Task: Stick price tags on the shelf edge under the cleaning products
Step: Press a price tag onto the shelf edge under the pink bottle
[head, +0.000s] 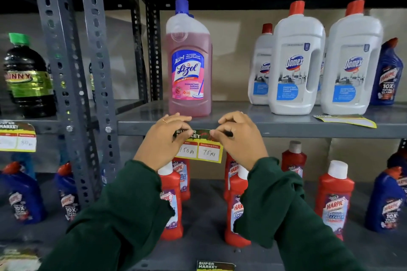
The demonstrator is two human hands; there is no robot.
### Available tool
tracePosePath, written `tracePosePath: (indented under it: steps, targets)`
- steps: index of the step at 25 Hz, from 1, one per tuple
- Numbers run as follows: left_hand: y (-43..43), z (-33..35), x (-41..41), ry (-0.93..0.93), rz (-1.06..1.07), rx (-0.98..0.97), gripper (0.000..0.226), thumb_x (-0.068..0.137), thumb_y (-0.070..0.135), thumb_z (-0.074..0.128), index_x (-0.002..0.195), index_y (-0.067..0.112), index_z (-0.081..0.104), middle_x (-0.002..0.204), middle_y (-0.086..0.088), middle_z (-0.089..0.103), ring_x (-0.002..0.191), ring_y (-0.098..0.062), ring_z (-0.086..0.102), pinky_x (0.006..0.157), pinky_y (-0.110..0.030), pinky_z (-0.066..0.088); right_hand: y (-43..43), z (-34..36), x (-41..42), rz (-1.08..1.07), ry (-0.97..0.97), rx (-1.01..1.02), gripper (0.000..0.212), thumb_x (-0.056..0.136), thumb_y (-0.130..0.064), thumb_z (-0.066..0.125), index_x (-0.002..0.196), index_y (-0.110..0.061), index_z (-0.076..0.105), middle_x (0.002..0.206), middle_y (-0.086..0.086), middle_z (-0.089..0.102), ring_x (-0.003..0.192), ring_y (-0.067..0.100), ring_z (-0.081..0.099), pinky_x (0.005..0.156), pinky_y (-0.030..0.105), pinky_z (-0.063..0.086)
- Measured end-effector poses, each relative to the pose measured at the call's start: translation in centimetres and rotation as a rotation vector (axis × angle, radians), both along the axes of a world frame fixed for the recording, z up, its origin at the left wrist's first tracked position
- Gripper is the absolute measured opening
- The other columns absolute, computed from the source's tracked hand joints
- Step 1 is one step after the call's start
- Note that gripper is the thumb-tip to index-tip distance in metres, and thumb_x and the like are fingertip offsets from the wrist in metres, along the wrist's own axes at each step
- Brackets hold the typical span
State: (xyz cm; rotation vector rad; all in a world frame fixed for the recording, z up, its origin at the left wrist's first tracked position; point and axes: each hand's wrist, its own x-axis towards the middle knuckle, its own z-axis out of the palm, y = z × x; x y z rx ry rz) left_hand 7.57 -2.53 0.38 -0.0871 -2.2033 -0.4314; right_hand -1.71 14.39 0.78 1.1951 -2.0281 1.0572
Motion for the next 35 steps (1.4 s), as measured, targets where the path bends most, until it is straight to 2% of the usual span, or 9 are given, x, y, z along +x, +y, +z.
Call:
tracePosePath:
  steps: [3,5,10,16,22,26,29,32,35]
  targets:
    - [-0.5,-0.8,-0.4,0.030,0.018,-0.111,0.026,0.090,0.031,0.053,0.084,0.009,0.064,0.118,-0.007,0.063,0.118,-0.023,0.047,0.104,-0.040,0.027,-0.6,-0.5,0.1,-0.028,0.011,-0.046,0.013,0.079,-0.016,0.069,0.073,-0.004,0.070,0.095,0.007,0.057,0.092,0.023,0.053,0.092,0.047,0.046]
    - [-0.5,-1.3,-0.7,0.085,0.047,-0.151,0.022,0.086,0.027,0.056,0.082,0.006,0.064,0.116,-0.009,0.065,0.114,-0.025,0.051,0.103,-0.041,0.030,-0.7,-0.6,0.2,-0.083,0.038,-0.051,0.013,0.078,-0.015,0.070,0.071,-0.004,0.070,0.096,0.007,0.057,0.092,0.023,0.053,0.085,0.043,0.049]
    - [-0.3,-1.6,-1.1,0.190,0.056,-0.096,0.005,0.079,0.006,0.070,0.078,0.004,0.067,0.110,-0.010,0.068,0.107,-0.022,0.055,0.102,-0.038,0.033,-1.3,-0.7,0.2,-0.171,0.068,-0.051,0.013,0.076,-0.016,0.072,0.068,-0.006,0.070,0.096,0.007,0.058,0.089,0.024,0.053,0.076,0.033,0.042]
    - [-0.1,-1.0,-1.5,0.241,0.071,0.024,0.006,0.083,0.010,0.066,0.077,0.008,0.066,0.097,-0.005,0.072,0.096,-0.020,0.061,0.083,-0.043,0.051,-1.6,0.2,0.3,-0.202,-0.017,-0.110,0.017,0.081,-0.023,0.066,0.069,-0.012,0.071,0.089,-0.006,0.048,0.081,0.022,0.055,0.075,0.029,0.036]
    - [0.0,-0.9,-2.1,0.303,0.096,0.014,0.012,0.083,0.018,0.060,0.077,0.009,0.065,0.089,-0.005,0.073,0.085,-0.022,0.064,0.073,-0.038,0.053,-2.1,0.2,0.2,-0.248,-0.023,-0.119,0.017,0.083,-0.026,0.064,0.074,-0.014,0.070,0.089,-0.007,0.046,0.083,0.023,0.055,0.076,0.030,0.038]
    - [0.1,-1.4,-2.4,0.339,0.074,0.048,0.007,0.083,0.009,0.066,0.090,0.007,0.064,0.093,-0.008,0.070,0.088,-0.025,0.061,0.078,-0.041,0.051,-2.2,-0.2,0.4,-0.197,-0.042,-0.188,0.013,0.081,-0.024,0.068,0.087,-0.013,0.065,0.100,-0.002,0.050,0.094,0.024,0.054,0.085,0.039,0.047]
    - [0.2,-1.7,-3.0,0.328,0.145,-0.022,0.021,0.088,0.016,0.055,0.107,0.008,0.061,0.103,-0.009,0.068,0.098,-0.026,0.057,0.090,-0.040,0.038,-2.5,-0.4,0.5,-0.220,-0.016,-0.194,0.036,0.080,-0.027,0.066,0.111,-0.012,0.054,0.118,0.007,0.058,0.114,0.024,0.047,0.101,0.038,0.035]
    - [0.6,-2.3,-4.1,0.345,0.282,-0.169,0.028,0.091,0.026,0.045,0.105,0.010,0.063,0.104,-0.007,0.069,0.101,-0.027,0.056,0.095,-0.038,0.028,-3.3,-1.0,0.0,-0.364,0.077,-0.086,0.049,0.079,-0.052,0.058,0.106,-0.010,0.060,0.107,0.010,0.068,0.108,0.026,0.054,0.106,0.036,0.024]
    - [0.3,-2.6,-4.9,0.441,0.322,-0.173,0.024,0.091,0.026,0.047,0.096,0.011,0.065,0.094,-0.007,0.070,0.093,-0.029,0.058,0.095,-0.038,0.028,-3.5,-1.5,-0.7,-0.396,0.141,-0.114,0.049,0.077,-0.055,0.055,0.097,-0.011,0.064,0.097,0.008,0.071,0.097,0.027,0.058,0.094,0.029,0.024]
